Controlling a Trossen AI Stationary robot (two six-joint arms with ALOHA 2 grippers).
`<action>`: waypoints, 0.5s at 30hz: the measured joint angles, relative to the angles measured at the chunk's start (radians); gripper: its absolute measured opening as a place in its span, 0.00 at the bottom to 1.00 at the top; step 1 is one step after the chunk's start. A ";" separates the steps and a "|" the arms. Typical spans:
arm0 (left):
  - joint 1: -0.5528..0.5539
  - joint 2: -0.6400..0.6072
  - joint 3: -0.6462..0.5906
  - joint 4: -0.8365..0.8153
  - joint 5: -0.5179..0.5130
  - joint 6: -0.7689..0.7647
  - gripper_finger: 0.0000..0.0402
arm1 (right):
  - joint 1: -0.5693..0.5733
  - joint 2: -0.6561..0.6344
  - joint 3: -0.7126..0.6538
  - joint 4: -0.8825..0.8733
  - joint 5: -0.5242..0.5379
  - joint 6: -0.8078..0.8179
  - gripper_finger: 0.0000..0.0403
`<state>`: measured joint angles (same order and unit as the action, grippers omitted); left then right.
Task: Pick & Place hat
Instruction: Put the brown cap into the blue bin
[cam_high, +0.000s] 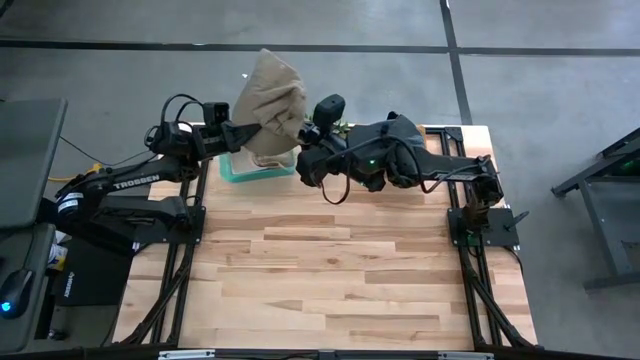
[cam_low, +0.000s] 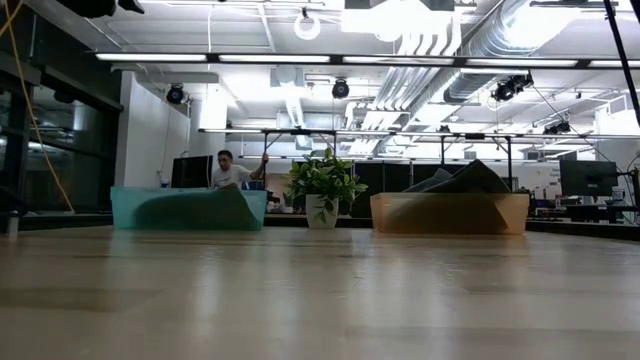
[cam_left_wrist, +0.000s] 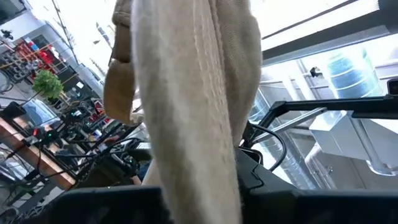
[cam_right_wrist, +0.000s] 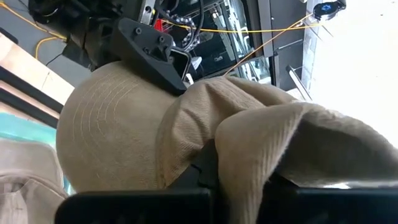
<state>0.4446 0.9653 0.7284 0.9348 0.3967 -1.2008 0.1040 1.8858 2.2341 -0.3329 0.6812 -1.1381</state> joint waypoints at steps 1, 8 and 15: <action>0.000 0.000 0.000 -0.002 0.001 0.000 0.01 | 0.000 0.000 0.000 -0.002 0.000 0.008 0.00; 0.000 0.000 0.000 -0.003 0.017 0.002 0.00 | 0.001 0.000 0.000 -0.004 -0.005 0.034 0.02; 0.000 0.002 -0.001 -0.004 0.035 0.003 0.00 | 0.005 0.000 0.000 0.000 -0.041 0.031 0.09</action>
<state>0.4446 0.9668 0.7272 0.9307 0.4318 -1.1979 0.1093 1.8858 2.2341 -0.3325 0.6407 -1.1069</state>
